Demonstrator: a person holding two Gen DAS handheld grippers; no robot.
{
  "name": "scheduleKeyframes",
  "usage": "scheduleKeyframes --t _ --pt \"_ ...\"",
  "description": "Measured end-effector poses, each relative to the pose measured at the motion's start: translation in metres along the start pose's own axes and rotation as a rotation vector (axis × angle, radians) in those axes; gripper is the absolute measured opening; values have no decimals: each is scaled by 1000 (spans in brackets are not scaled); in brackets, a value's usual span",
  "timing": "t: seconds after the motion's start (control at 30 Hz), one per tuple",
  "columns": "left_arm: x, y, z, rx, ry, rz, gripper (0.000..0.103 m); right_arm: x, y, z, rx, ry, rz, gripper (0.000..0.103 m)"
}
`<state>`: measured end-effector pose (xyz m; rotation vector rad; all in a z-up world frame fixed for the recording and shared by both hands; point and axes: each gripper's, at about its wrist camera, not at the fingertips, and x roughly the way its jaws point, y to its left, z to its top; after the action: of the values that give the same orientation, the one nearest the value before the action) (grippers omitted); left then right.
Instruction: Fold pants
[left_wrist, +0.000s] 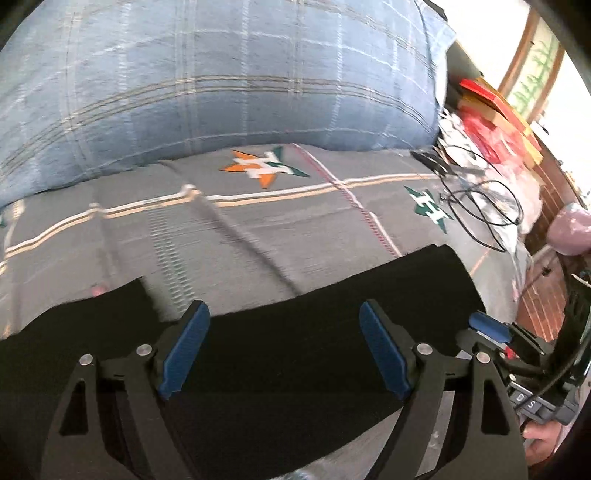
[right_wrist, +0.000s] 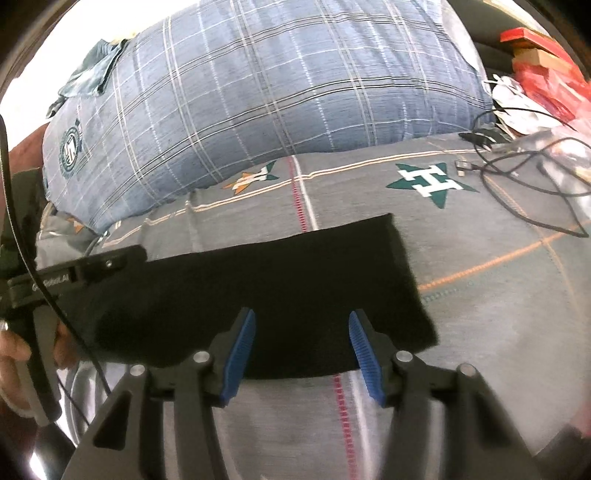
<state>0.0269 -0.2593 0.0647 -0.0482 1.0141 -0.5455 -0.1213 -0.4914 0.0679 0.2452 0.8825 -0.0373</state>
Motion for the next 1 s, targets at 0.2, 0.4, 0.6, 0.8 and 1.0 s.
scheduleKeyframes --t 0.2,0.4,0.6,0.8,1.0 --pt "21 -16 20 87 57 -59 84 -13 -28 -13 34 15 -13 62" --pt "44 -52 36 238 114 -110 84 -10 -52 -28 138 43 28 62" --pt "41 -58 39 263 104 -126 85 -16 -47 -11 129 -26 46 62" --pt "30 -25 41 249 74 -31 85 21 -39 39 2 -5 -8 62" --pt "22 15 38 185 71 18 85 55 -31 49 -102 35 -71 12"
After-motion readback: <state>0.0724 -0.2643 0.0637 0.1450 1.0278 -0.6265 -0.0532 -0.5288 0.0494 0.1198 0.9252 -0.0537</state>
